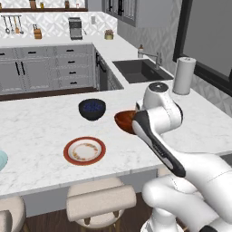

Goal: Pick the chicken drumstick and cucumber from their plates and place them in the bowl. Then put the bowl in the fridge.

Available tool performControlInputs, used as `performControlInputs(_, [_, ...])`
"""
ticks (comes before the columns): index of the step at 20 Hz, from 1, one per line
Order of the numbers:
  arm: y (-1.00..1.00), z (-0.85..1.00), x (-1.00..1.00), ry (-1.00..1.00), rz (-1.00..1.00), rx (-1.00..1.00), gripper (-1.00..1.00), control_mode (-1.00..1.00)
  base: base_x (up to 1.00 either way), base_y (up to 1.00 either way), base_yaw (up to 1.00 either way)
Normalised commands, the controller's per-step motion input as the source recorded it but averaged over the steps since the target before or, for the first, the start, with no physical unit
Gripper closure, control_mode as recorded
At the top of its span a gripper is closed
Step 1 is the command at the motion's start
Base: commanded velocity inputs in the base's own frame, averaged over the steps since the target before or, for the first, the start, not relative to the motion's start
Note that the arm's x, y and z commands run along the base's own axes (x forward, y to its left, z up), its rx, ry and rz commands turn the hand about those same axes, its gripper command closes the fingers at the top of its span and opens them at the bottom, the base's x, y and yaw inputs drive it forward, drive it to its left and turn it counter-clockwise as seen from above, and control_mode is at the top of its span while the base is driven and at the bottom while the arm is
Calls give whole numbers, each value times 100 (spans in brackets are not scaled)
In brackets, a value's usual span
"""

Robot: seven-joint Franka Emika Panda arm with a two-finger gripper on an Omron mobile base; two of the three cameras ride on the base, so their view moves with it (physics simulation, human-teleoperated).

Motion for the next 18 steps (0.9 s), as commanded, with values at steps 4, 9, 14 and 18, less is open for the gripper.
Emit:
performControlInputs(4, [-35,61,-99,-3,-9,0,100,-100,0,0,0])
performControlInputs(9, [-18,47,-100,-15,3,0,100,-100,0,0,0])
performControlInputs(14, [0,31,-88,-13,8,-5,100,-100,0,0,0])
performControlInputs(18, [0,13,-15,9,6,-2,100,-100,0,0,0])
